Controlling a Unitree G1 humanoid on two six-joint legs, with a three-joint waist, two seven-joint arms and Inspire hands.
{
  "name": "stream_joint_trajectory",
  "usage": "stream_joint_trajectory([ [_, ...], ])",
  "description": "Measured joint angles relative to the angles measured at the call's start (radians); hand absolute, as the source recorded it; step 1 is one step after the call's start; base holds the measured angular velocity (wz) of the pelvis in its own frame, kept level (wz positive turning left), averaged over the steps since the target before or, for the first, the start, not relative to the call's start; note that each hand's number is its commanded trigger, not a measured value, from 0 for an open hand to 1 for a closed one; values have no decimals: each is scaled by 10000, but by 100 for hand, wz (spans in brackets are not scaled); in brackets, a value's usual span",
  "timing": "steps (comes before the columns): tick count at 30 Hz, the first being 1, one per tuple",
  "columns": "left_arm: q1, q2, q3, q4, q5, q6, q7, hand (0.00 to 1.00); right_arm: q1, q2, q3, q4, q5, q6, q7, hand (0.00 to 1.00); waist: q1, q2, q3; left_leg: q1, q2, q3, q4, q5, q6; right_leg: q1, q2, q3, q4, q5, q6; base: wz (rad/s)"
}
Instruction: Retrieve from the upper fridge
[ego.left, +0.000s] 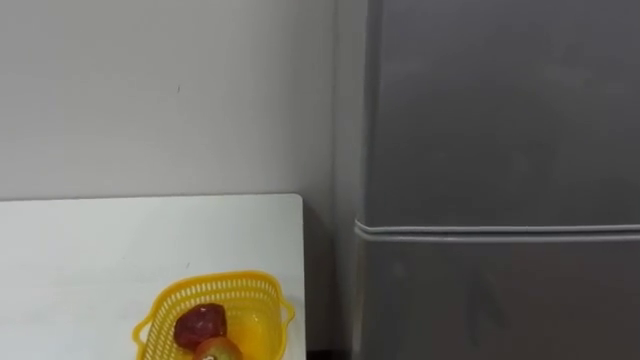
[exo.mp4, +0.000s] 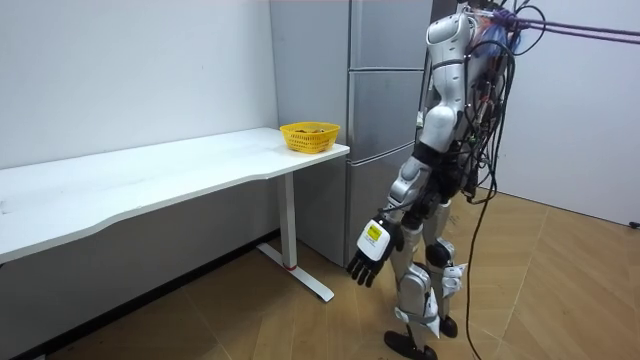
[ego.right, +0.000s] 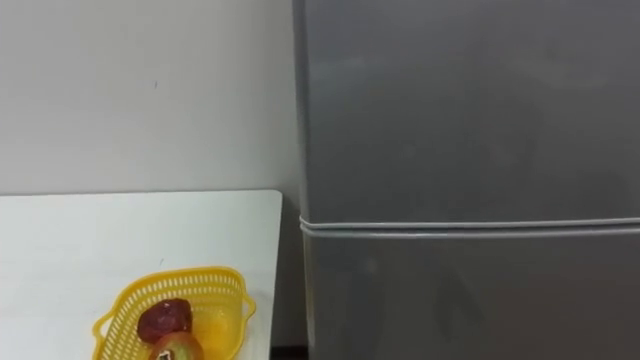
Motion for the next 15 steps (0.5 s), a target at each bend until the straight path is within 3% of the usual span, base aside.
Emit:
stream_joint_trajectory([
  [3, -10, -13, -2, 61, 197, 14, -105, 0, 10, -7, 3, 583, -131, 106, 422, 0, -4, -3, -1, 30, -8, -43, -27, -9, -2, 78, -12, -62, 5, -22, 7, 6],
  [10, -212, -111, -199, 125, 769, 574, -592, 0, -85, -57, 653, 883, -1970, 805, 2098, 0, 46, 43, -2, 87, -4, -4, 48, -9, -2, 74, 5, -40, 20, -22, 3, 0],
  [15, -500, -123, -524, 403, 770, 589, -574, 0, -268, -39, 1050, 1132, -2978, 899, 2929, 0, 124, 84, 12, 222, -1, 13, -33, -30, -9, 182, -10, 6, 18, -28, 4, 0],
])
